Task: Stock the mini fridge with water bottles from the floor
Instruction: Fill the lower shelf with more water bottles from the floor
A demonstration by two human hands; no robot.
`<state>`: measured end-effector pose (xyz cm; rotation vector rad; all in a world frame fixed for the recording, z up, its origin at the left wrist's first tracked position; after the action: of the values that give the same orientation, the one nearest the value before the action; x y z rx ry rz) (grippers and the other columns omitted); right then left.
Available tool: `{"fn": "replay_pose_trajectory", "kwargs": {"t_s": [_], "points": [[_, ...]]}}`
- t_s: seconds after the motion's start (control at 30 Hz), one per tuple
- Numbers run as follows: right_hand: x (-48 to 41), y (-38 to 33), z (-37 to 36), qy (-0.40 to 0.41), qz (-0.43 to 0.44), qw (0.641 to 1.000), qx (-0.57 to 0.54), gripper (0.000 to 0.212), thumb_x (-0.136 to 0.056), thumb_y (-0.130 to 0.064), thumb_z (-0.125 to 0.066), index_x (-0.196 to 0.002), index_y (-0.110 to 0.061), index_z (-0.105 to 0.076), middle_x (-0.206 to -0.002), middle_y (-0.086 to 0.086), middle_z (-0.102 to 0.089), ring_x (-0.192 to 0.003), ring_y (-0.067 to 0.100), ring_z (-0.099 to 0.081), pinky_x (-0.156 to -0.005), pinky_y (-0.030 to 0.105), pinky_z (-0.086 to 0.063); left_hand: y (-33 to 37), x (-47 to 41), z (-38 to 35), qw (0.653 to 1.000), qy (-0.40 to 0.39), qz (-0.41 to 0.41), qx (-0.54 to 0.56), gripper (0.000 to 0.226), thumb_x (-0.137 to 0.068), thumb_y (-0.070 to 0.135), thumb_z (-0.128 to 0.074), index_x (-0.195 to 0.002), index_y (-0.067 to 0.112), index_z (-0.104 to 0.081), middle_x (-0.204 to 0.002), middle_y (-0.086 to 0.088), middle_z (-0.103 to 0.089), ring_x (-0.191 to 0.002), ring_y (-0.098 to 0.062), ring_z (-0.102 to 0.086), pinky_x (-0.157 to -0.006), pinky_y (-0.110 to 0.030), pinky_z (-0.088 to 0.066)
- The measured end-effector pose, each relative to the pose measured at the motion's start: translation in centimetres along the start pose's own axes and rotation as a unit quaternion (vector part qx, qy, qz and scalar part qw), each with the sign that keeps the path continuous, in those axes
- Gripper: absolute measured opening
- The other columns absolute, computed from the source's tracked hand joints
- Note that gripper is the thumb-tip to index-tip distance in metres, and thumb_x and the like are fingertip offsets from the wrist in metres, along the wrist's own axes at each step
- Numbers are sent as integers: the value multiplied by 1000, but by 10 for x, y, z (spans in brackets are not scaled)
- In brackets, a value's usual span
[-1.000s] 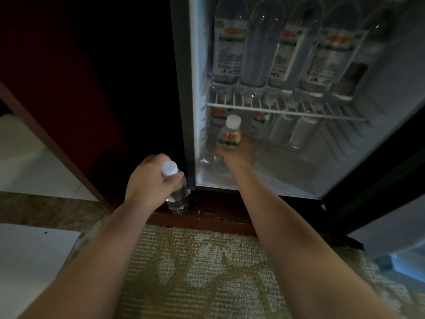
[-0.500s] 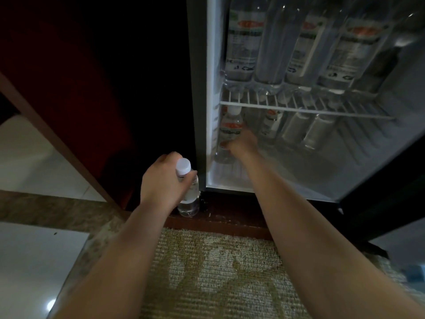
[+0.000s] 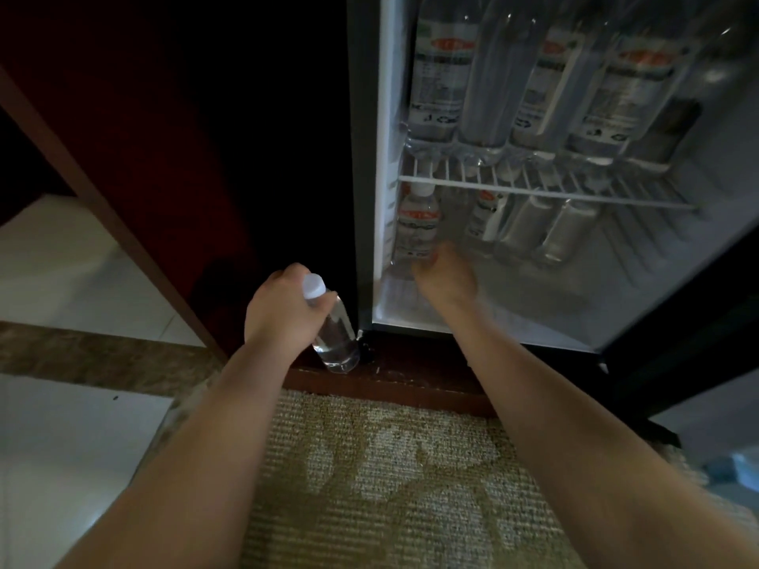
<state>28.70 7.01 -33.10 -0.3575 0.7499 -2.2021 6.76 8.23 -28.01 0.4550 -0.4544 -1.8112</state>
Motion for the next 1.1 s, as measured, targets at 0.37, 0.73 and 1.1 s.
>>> {"fn": "replay_pose_trajectory", "kwargs": {"t_s": [0.37, 0.73, 1.1], "points": [[90, 17, 35, -319, 109, 920, -201, 77, -71, -25, -83, -138, -25, -44, -125, -10, -54, -117, 9, -52, -99, 26, -42, 61, 15, 14, 988, -59, -139, 28, 32, -81, 36, -67, -104, 16, -58, -102, -1, -58, -95, -22, -57, -78, -33, -46], [80, 35, 62, -124, 114, 946, -277, 61, -68, -18, -85, -117, -29, -51, -112, -12, -60, -111, 13, -56, -91, 32, -48, 128, 29, 5, 965, -27, -248, 83, 32, -84, 35, -65, -109, 17, -57, -108, 4, -52, -93, -16, -55, -79, -30, -45], [47, 66, 45, -26, -9, 971, -236, 65, -73, -30, -81, -128, -26, -47, -114, -10, -58, -109, 13, -55, -85, 30, -44, 85, 8, -10, 982, 154, 2, 106, 32, -87, 34, -58, -102, 8, -47, -104, -9, -49, -88, -27, -55, -63, -33, -46]]}}
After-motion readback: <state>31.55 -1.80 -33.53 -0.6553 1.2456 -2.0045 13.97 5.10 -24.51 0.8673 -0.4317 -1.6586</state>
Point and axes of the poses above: each hand's wrist, its own x-axis away from the middle knuckle, its own z-axis out of the back of the hand, y = z × x, the point moved 1 cm from there along -x, towards the middle knuckle
